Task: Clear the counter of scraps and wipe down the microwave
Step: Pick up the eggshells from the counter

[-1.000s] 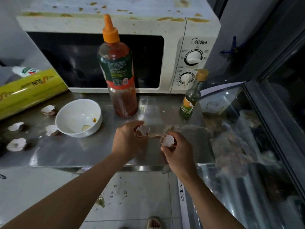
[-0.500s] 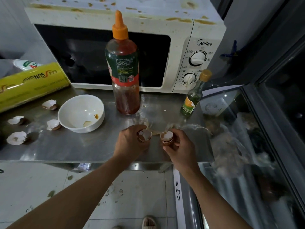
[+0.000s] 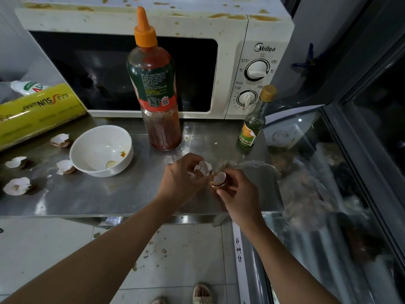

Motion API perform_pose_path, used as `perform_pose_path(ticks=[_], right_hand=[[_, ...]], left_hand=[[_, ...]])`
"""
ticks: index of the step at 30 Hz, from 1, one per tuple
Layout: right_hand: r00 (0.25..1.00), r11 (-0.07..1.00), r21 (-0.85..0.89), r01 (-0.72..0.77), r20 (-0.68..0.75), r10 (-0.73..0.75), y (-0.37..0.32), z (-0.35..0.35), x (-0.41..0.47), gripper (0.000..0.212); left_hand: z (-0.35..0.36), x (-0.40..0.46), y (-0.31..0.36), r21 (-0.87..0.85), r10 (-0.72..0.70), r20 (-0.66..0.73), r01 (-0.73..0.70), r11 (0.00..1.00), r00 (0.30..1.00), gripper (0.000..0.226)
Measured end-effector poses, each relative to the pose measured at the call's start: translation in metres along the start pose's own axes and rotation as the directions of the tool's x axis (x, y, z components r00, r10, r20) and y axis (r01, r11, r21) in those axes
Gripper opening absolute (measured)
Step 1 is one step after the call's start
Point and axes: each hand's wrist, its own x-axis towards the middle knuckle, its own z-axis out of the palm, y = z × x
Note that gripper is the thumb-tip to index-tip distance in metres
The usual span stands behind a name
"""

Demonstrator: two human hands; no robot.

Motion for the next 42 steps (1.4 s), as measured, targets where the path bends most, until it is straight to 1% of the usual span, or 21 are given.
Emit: perform_pose_path(ticks=[7, 13, 19, 23, 27, 31, 34, 39, 42], right_hand=[[0.999, 1.000, 0.029, -0.003, 0.042, 0.002, -0.001, -0.002, 0.002, 0.036], [1.000, 0.999, 0.052, -0.001, 0.019, 0.000, 0.002, -0.004, 0.002, 0.041], [1.000, 0.994, 0.103, -0.019, 0.016, 0.017, 0.005, -0.007, 0.004, 0.042], [1.000, 0.995, 0.098, -0.004, 0.030, 0.001, 0.007, -0.009, 0.007, 0.042], [0.999, 0.999, -0.028, 0.042, 0.013, -0.042, 0.009, -0.017, 0.013, 0.040], [0.988, 0.980, -0.143, 0.138, -0.049, -0.146, 0.002, -0.026, 0.031, 0.031], [0.971, 0.953, -0.211, 0.217, -0.059, -0.233, -0.006, -0.022, 0.055, 0.026], [0.969, 0.927, -0.297, 0.231, -0.014, -0.246, -0.015, -0.002, 0.102, 0.020], [0.979, 0.887, -0.415, 0.202, 0.058, -0.196, -0.010, 0.008, 0.126, 0.019]], left_hand=[[0.017, 0.006, 0.005, -0.013, -0.006, 0.053, 0.006, 1.000, 0.999, 0.039], [0.020, 0.003, 0.007, 0.057, -0.037, 0.170, 0.027, 0.998, 0.985, 0.037], [0.023, 0.006, 0.002, 0.073, -0.058, 0.195, 0.044, 0.996, 0.979, 0.042], [0.026, 0.009, 0.001, 0.077, -0.071, 0.184, 0.058, 0.995, 0.980, 0.043], [0.027, 0.012, 0.001, 0.102, -0.080, 0.165, 0.064, 0.993, 0.983, 0.046], [0.027, 0.013, 0.001, 0.098, -0.104, 0.162, 0.089, 0.991, 0.981, 0.046], [0.025, 0.014, 0.000, 0.100, -0.116, 0.149, 0.102, 0.990, 0.982, 0.045], [0.024, 0.016, -0.002, 0.113, -0.117, 0.168, 0.099, 0.989, 0.979, 0.047], [0.022, 0.017, -0.002, 0.123, -0.113, 0.159, 0.093, 0.988, 0.981, 0.048]])
